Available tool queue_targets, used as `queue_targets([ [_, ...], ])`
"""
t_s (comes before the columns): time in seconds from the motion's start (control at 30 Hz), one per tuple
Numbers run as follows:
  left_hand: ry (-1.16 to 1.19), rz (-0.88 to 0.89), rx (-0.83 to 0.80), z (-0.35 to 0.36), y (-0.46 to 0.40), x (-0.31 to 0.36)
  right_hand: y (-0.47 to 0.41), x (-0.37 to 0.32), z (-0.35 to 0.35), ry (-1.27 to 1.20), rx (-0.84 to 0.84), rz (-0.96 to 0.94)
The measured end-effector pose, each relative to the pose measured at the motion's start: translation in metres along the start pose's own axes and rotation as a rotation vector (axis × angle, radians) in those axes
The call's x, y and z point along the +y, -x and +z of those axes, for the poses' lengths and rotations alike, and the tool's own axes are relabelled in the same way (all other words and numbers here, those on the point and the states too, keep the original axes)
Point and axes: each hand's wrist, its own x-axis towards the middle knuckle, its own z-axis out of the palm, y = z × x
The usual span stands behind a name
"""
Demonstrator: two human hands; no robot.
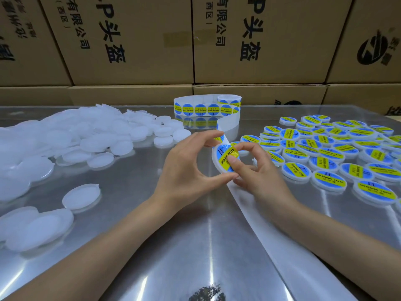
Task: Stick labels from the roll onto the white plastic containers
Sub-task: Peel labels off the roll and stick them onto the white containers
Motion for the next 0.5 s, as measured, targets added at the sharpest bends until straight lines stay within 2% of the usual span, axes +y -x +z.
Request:
queue_targets([
  [0.17, -0.021, 0.032, -0.011, -0.001, 0.0, 0.0, 0.0, -0.007, -0.006, -0.068, -0.007, 0.037],
  [0.3, 0.021, 0.028, 0.006, 0.0, -0.003, 0.001, -0.001, -0.013, -0.006, -0.089, -0.127, 0.093],
  [0.5, -0.025, 0.023, -0.19, 0.009, 0.005, -0.001, -0.002, -0.011, -0.001, -0.043, -0.099, 0.151],
])
